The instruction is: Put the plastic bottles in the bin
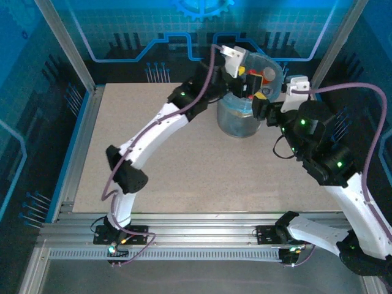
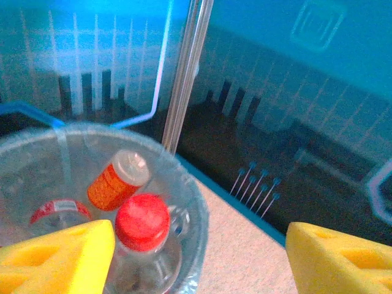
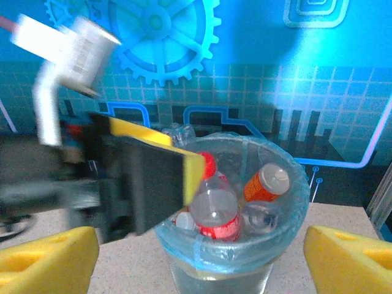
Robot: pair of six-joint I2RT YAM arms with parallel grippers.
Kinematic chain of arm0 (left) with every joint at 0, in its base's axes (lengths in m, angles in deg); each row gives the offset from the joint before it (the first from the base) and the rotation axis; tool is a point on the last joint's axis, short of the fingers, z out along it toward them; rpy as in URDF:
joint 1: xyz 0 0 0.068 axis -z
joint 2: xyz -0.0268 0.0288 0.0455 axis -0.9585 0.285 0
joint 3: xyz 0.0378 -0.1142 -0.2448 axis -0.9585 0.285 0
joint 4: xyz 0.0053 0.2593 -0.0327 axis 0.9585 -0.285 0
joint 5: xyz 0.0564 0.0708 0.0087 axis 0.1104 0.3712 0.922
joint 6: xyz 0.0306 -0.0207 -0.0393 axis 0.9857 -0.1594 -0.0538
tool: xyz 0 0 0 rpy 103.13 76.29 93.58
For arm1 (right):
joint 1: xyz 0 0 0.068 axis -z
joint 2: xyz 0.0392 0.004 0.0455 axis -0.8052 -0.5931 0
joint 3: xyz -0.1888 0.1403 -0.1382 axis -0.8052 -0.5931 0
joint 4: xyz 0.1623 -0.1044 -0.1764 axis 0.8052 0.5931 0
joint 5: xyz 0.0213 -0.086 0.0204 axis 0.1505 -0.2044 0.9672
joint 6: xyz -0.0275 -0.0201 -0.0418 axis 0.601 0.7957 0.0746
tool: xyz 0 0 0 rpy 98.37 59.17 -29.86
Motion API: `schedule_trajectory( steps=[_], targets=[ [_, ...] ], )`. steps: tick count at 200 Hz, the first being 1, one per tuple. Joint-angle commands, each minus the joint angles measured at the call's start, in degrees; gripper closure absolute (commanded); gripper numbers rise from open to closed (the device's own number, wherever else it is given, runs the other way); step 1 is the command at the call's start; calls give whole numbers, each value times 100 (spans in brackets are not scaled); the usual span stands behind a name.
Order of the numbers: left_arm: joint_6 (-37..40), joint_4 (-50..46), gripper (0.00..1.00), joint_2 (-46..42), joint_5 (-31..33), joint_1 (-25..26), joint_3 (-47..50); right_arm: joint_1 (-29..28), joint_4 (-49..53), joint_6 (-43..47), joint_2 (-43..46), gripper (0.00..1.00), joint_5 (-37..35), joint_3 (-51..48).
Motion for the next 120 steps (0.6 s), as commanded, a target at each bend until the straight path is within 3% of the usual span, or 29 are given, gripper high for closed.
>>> schedule_trajectory(
  steps=[1,37,62,120],
  targets=[
    [-168,75,24,-630,443,-88,315,88,-31,148,-563,16,-192,502],
    [-198,414,25,-1653,1396,-347,1836,208,298,341,-2007,37,23,1871],
    [-319,691,27,-2337,1547,-609,2947,398,701,516,-3195,47,11,3040],
    [-405,779,27,-3248,1618,-984,4316,1014,1327,606,-4745,55,55,4388]
  ],
)
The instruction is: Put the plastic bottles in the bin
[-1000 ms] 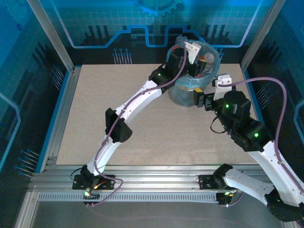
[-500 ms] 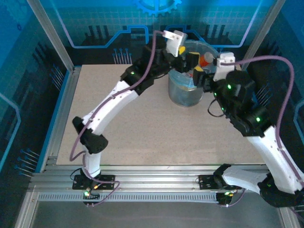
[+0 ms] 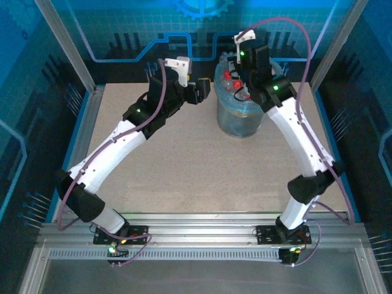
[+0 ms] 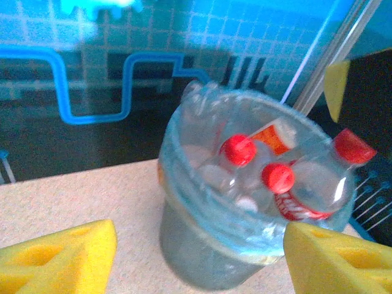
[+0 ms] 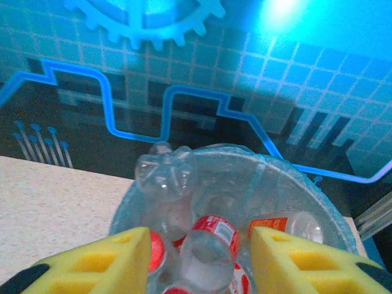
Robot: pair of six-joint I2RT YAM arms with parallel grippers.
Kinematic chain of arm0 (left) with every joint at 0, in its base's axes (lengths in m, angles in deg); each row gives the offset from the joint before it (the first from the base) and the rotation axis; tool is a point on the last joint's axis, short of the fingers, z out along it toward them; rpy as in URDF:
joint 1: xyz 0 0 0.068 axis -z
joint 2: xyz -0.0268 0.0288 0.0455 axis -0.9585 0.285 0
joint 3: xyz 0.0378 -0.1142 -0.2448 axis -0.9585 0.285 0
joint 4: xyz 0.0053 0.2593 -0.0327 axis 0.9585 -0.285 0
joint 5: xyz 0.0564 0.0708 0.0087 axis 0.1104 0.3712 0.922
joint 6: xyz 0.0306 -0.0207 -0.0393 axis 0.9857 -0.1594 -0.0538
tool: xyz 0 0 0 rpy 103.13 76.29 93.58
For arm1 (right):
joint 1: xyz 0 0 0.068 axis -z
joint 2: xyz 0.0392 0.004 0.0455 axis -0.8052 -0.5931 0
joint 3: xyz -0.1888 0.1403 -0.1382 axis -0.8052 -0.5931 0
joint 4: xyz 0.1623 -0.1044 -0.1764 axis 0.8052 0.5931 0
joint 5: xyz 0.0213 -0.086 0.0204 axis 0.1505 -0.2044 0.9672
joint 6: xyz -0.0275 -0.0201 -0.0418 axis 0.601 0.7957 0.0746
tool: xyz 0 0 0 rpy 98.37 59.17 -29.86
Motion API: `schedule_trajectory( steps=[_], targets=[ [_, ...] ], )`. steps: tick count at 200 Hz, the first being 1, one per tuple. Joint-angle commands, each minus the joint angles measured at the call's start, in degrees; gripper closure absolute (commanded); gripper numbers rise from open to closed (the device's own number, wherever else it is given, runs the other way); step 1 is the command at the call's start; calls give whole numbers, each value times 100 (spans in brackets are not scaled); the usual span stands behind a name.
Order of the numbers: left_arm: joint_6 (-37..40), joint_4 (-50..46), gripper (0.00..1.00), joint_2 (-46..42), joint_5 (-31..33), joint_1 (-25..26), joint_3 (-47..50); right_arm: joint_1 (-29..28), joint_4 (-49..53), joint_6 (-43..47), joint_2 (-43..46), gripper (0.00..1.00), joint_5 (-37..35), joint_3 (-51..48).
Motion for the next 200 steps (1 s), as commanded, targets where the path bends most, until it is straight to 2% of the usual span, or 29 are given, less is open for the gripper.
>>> schedule_trajectory(
  steps=[1,32,91,131,200],
  targets=[
    [-117,271,27,-454,173,-125,325,237,505,78,-370,55,-10,534],
    [-253,358,27,-679,105,-286,663,413,673,44,-601,59,-116,213],
    [-313,345,27,-687,-47,-427,763,690,-106,-302,2,61,-20,-1865],
    [-340,366,27,-545,-120,-466,687,950,-364,-503,152,64,269,-2509],
    [-478,347,27,-44,-422,-538,397,1276,-920,-858,174,62,765,-3430]
  ],
)
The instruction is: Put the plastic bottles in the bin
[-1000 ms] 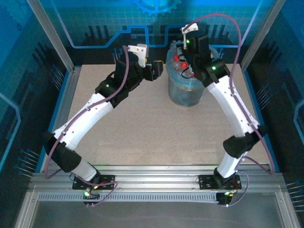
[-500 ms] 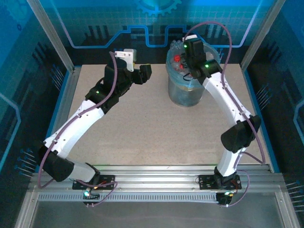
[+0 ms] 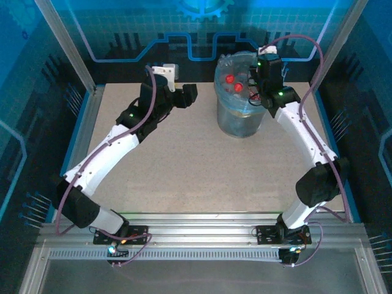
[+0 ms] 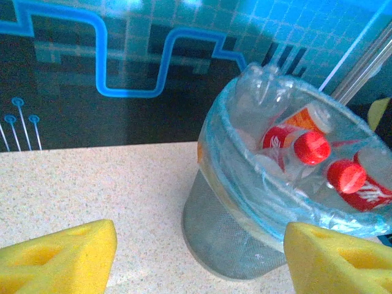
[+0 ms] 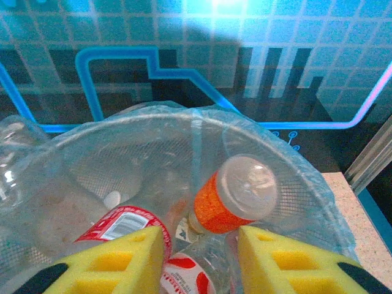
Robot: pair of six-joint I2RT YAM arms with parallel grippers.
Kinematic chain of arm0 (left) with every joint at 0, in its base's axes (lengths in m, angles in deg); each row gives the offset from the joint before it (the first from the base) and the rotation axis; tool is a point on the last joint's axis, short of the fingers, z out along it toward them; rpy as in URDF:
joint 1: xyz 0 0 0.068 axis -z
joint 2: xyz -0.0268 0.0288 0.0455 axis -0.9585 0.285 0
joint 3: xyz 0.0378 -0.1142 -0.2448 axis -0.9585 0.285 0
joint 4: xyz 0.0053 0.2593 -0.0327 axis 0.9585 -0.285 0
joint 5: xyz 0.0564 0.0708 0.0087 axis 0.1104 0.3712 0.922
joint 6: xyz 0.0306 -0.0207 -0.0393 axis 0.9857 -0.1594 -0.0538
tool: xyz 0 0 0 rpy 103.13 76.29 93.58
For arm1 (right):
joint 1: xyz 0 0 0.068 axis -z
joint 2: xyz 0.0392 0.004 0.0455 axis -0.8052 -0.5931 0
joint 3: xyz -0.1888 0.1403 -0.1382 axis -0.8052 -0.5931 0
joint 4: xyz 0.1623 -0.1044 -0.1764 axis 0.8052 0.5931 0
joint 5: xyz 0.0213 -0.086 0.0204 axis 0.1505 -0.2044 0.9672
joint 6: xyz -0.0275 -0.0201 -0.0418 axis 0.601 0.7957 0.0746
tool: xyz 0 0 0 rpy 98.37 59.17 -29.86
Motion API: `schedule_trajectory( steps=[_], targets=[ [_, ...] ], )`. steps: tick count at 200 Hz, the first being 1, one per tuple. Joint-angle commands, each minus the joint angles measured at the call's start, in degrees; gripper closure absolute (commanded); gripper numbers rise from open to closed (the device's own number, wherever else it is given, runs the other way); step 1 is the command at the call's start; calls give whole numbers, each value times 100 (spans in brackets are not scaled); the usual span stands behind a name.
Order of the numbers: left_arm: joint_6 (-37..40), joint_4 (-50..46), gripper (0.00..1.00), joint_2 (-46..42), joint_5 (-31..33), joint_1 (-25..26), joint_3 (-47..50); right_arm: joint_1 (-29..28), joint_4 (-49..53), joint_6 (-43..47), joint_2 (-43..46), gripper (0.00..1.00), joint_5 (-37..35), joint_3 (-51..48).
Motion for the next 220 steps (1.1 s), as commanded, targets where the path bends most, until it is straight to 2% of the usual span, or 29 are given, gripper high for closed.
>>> schedule_trajectory(
  steps=[1,105,130,180,220],
  targets=[
    [-124,88,27,142,-198,-48,-293,145,1139,-191,-571,62,294,-620],
    [-437,101,27,511,-493,-188,-374,312,1388,-279,-1200,58,460,421],
    [-452,91,27,547,-541,-202,-404,280,1593,-341,-1216,50,466,651],
    [-394,85,26,457,-476,-215,-367,38,1633,-412,-376,18,255,942],
    [-351,133,26,238,-393,-233,-204,-281,1597,-80,-2,12,-87,1307]
  ],
)
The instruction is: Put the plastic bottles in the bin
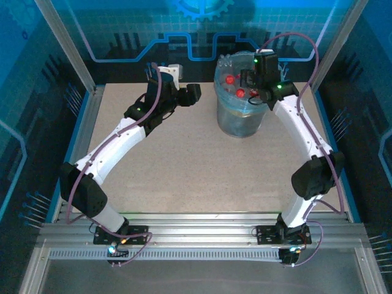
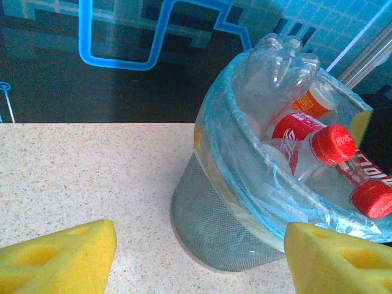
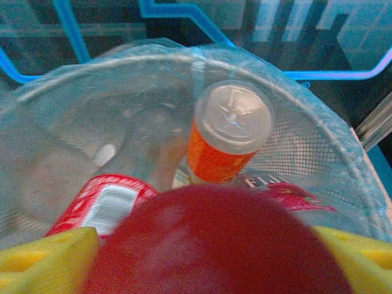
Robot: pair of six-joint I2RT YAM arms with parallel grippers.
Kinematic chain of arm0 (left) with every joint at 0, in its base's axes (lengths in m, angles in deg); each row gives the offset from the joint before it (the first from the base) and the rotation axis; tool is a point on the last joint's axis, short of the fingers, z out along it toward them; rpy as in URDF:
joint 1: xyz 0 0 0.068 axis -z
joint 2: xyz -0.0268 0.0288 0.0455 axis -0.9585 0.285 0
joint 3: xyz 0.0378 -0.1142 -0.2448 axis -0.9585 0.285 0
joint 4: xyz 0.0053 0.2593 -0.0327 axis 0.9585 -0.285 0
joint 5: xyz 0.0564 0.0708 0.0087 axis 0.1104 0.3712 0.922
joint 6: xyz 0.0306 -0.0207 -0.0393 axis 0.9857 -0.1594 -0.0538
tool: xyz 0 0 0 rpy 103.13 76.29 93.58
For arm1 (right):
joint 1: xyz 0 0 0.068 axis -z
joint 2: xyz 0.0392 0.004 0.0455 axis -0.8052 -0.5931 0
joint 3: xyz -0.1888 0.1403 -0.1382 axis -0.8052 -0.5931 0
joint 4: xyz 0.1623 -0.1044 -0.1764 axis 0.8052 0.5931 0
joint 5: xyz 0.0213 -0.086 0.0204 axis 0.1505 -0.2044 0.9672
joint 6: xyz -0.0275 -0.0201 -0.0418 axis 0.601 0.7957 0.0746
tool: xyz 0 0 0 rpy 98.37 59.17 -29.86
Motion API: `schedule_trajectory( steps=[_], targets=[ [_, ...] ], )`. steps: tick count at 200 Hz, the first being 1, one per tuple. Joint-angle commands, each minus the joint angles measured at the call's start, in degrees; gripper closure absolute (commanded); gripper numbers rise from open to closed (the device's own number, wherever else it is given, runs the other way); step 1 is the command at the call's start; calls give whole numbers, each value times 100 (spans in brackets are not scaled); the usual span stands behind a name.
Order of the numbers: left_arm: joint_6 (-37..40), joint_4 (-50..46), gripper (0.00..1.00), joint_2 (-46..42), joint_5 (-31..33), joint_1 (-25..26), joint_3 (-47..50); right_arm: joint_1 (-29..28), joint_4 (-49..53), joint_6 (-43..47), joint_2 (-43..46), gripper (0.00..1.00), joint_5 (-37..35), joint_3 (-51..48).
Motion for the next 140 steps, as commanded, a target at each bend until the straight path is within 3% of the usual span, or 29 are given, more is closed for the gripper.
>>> schedule_trajectory(
  steps=[1,19,56,94,140],
  targets=[
    [26,133,26,-297,25,-71,33,-211,178,208,377,12,-246,434],
    [32,188,26,-394,80,-94,138,-259,179,283,302,16,-230,695],
    [42,201,26,-447,95,-152,229,-242,193,507,-318,49,-305,1349],
    [77,198,26,-480,99,-212,306,-146,621,410,-1054,61,-290,1830],
    [25,245,26,-560,73,-282,498,-136,740,159,-1027,68,-24,1290]
  ],
)
